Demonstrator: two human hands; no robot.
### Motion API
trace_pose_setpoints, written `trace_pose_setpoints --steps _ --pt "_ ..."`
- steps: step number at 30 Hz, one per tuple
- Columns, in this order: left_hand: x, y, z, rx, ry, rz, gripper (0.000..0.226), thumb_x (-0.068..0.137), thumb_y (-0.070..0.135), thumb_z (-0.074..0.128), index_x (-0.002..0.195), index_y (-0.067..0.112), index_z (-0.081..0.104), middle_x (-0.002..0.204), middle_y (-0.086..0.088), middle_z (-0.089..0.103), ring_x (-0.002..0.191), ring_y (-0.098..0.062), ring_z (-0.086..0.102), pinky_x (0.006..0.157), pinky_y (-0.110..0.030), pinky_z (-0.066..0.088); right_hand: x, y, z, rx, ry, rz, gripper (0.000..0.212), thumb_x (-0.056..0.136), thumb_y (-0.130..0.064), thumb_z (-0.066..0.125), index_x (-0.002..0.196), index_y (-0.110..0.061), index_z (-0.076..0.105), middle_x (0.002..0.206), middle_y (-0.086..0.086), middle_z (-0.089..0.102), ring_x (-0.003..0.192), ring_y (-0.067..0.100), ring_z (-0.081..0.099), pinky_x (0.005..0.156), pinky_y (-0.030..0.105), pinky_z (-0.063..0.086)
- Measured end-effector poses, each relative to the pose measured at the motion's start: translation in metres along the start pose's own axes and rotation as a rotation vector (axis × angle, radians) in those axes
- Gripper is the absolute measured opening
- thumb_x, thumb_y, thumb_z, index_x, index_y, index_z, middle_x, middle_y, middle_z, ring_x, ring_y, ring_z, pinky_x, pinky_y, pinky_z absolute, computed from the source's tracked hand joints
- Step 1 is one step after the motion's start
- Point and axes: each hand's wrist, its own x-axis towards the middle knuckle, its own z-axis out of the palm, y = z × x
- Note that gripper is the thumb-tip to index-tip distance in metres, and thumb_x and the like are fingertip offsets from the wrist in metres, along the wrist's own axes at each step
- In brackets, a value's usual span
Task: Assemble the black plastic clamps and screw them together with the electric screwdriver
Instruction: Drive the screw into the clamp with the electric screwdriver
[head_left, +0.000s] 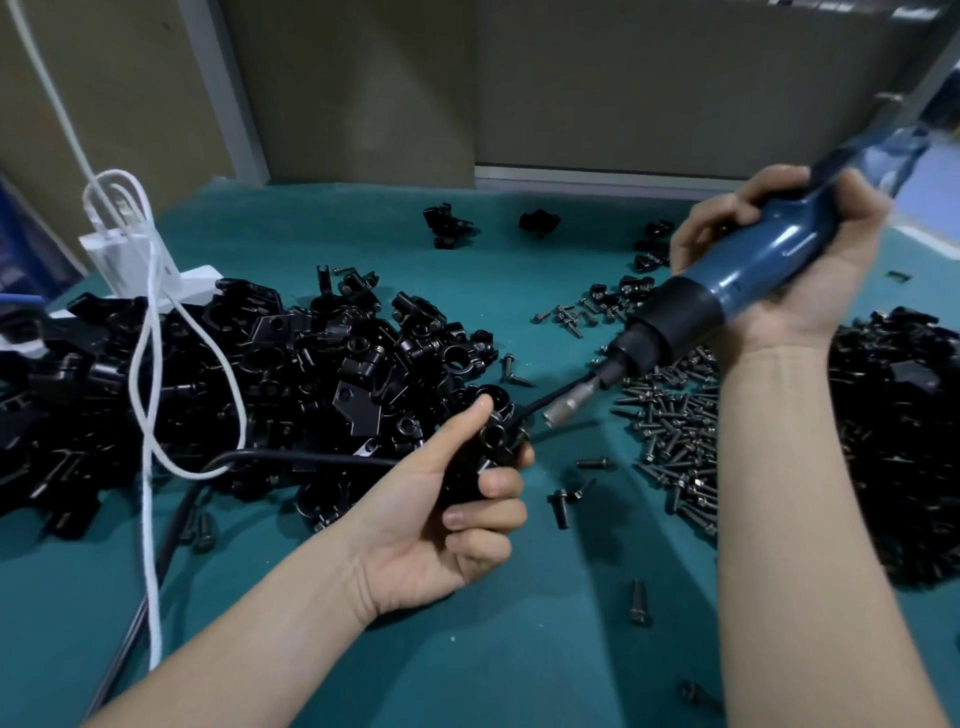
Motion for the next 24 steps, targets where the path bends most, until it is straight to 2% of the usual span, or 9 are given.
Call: trace_pose_setpoints --steps 1,3,8,14,24 --pt "0.000 0.000 0.000 -0.001 0.006 0.008 0.041 0.058 0.025 0.091 0.079 0.002 0.065 0.049 0.000 0.048 0.041 -0.006 0.022 0.035 -0.016 0.021 0.001 0.005 0.000 0.128 -0.001 0.042 0.021 0.075 -0.029 0.057 0.066 -0.010 0.056 0.062 -0.001 0.061 0.051 0.013 0.048 0.054 0.022 0.046" --pt "0.000 0.001 0.001 -0.021 0.014 0.022 0.040 0.058 0.022 0.091 0.079 0.002 0.064 0.048 0.001 0.048 0.041 -0.005 0.022 0.035 -0.015 0.021 0.001 0.010 -0.001 0.186 -0.001 0.103 0.020 0.078 -0.030 0.049 0.072 -0.012 0.052 0.067 -0.003 0.060 0.054 0.011 0.043 0.055 0.021 0.043" --pt "-0.001 0.001 0.001 -0.049 0.014 0.009 0.039 0.059 0.023 0.091 0.076 0.004 0.062 0.051 0.001 0.050 0.040 -0.004 0.024 0.034 -0.014 0.026 0.002 0.013 0.002 0.091 0.012 0.145 0.019 0.076 -0.032 0.049 0.075 -0.013 0.050 0.070 -0.006 0.058 0.057 0.009 0.041 0.054 0.018 0.039" --pt "-0.001 -0.002 0.001 -0.002 0.008 -0.012 0.038 0.059 0.029 0.090 0.072 0.006 0.062 0.051 0.003 0.051 0.035 -0.006 0.040 0.035 -0.014 0.030 0.001 0.012 -0.002 0.108 0.018 0.148 0.021 0.077 -0.032 0.049 0.074 -0.011 0.053 0.072 -0.006 0.057 0.057 0.009 0.041 0.052 0.017 0.037" --pt "-0.003 -0.002 0.004 0.052 0.012 -0.057 0.036 0.060 0.026 0.089 0.070 0.005 0.061 0.043 0.002 0.047 0.037 -0.005 0.022 0.032 -0.013 0.022 0.002 0.022 0.001 0.067 -0.017 0.190 0.019 0.075 -0.032 0.049 0.076 -0.014 0.049 0.069 -0.006 0.057 0.055 0.009 0.041 0.048 0.016 0.039"
